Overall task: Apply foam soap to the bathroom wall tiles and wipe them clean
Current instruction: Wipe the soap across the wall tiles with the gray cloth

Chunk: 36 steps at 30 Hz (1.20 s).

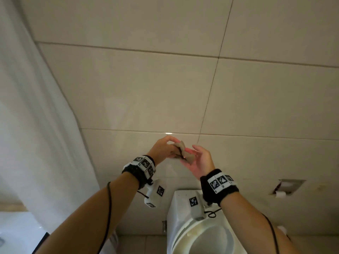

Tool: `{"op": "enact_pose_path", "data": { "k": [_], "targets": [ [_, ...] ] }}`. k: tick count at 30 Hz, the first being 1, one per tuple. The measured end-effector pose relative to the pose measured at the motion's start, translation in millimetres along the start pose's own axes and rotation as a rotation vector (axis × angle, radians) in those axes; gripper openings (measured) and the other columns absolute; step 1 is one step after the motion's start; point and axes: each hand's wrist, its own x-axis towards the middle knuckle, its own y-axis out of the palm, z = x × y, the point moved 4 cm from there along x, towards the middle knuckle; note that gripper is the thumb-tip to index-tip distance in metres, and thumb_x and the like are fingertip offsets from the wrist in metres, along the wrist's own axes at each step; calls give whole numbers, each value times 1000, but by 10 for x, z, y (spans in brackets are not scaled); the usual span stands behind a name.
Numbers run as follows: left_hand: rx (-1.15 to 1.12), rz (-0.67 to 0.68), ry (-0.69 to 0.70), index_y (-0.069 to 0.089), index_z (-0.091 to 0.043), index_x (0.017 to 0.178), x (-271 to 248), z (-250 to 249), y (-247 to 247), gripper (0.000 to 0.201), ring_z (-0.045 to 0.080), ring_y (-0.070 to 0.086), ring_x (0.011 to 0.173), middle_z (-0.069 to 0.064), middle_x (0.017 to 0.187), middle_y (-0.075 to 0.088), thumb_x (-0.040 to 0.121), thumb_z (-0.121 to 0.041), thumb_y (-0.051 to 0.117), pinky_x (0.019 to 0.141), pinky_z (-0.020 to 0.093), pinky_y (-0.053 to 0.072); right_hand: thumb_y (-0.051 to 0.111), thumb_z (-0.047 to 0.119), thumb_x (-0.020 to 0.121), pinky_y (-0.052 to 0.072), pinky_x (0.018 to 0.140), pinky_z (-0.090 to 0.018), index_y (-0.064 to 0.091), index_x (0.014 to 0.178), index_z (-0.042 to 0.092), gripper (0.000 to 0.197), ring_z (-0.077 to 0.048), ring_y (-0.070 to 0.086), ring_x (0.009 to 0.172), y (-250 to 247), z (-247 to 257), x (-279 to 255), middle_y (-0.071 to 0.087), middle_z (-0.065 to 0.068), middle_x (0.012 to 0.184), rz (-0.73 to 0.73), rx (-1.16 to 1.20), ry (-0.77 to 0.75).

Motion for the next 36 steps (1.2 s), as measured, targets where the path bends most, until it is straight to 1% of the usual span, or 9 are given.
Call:
{"op": "enact_pose_path", "data": {
  "k": [3,8,15,20,24,26,29,34,36],
  "targets": [
    [-27,191,62,55,-1,93,23,-5,180,14,14,68,79,5,79,66,91,13,53,79,29,57,63,35,93,51,99,-38,52,128,-6,54,-26,63,110,-82,30,150,59,-18,125,-8,71,59],
    [187,215,-33,70,-17,95,170,149,256,44,32,61,115,13,113,67,57,-1,57,99,44,48,61,27,95,55,83,-30,68,115,-1,35,-22,69,87,-190,139,227,71,-17,107,25,35,86],
    [444,327,-12,75,-20,108,348,-25,341,50,22,61,115,7,118,69,70,10,62,101,32,46,56,13,95,58,71,-33,65,121,0,31,-27,70,93,-356,285,329,71,-17,111,-45,-38,51],
    [740,181,188,67,-25,125,560,-247,179,51,12,21,152,-5,162,33,85,6,63,119,27,17,62,5,89,54,91,-46,65,121,1,33,-33,66,103,-730,740,482,70,-17,109,-364,-10,-218],
    [1099,48,388,48,-27,146,671,-290,57,69,19,-13,155,1,169,-10,83,-3,62,126,47,7,59,-4,92,49,52,-13,61,120,3,29,-21,61,84,-956,1220,370,62,-10,100,-628,-55,-432],
    [1247,-56,404,29,-30,156,700,-287,-5,85,23,-25,152,3,165,-26,81,-7,61,125,50,-5,58,-9,90,46,44,-15,59,108,8,25,-16,57,68,-1028,1347,392,61,-12,91,-702,29,-531],
    [1371,-221,369,2,-33,159,734,-353,-134,103,27,-31,149,5,161,-36,78,-11,61,121,60,-9,56,-6,78,48,64,-32,59,93,23,33,-20,55,65,-1001,1389,482,60,-18,89,-694,155,-661],
    [1476,-348,380,-7,-36,158,776,-418,-400,111,33,-24,151,8,161,-34,78,-14,66,113,72,-1,52,-11,86,45,60,-36,56,136,32,66,-16,42,56,-768,1273,671,52,-4,77,-559,239,-695],
    [1476,-366,423,-4,-36,158,771,-412,-523,112,33,-21,152,8,163,-29,75,-11,67,112,74,2,60,4,78,51,83,-45,65,116,50,60,-18,49,72,-719,1149,804,53,-3,88,-571,251,-683]
  ]
}}
